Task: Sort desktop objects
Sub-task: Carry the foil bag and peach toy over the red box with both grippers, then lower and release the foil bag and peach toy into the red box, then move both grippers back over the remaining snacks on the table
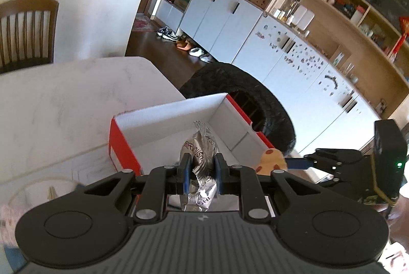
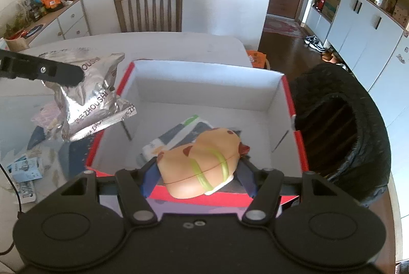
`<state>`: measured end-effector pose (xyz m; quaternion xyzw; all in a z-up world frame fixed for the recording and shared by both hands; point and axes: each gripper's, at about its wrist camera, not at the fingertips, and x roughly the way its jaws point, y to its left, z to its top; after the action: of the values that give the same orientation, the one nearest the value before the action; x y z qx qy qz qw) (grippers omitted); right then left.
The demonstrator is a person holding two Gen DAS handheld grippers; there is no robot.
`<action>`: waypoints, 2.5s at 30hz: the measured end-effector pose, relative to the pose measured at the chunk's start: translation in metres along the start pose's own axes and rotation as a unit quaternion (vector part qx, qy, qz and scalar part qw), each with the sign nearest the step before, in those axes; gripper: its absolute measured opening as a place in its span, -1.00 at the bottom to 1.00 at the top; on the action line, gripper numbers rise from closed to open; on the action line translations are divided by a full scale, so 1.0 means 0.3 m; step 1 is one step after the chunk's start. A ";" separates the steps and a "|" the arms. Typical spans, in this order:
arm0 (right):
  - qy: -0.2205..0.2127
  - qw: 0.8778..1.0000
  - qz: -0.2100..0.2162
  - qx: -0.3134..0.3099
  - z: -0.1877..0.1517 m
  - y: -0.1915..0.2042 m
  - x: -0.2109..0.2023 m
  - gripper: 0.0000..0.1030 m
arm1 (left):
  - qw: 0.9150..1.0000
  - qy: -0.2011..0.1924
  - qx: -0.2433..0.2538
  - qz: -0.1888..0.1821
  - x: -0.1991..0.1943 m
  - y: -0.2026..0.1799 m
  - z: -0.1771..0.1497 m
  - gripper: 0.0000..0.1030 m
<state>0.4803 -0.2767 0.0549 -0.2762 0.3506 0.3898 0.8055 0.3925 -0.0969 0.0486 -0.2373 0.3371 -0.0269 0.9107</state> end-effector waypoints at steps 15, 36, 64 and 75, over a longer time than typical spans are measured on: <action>0.031 1.000 0.001 0.004 0.033 -0.125 0.159 0.24 | 0.994 0.055 0.062 0.076 0.289 -0.040 0.061 -0.66; 0.100 0.995 0.004 -0.010 -0.004 -0.165 0.381 0.24 | 0.975 0.129 0.104 0.147 0.500 -0.012 0.030 -0.66; 0.074 0.997 0.005 0.004 -0.009 -0.167 0.324 0.39 | 0.981 0.106 0.081 0.140 0.443 -0.036 0.034 0.26; 0.041 0.999 0.012 0.018 -0.005 -0.177 0.193 0.42 | 0.988 0.086 0.085 0.100 0.340 -0.087 0.041 0.26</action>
<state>0.5495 -0.2814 0.0180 -0.2730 0.3941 0.3814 0.7904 0.4816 -0.1362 0.0070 -0.1208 0.4323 0.0151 0.8935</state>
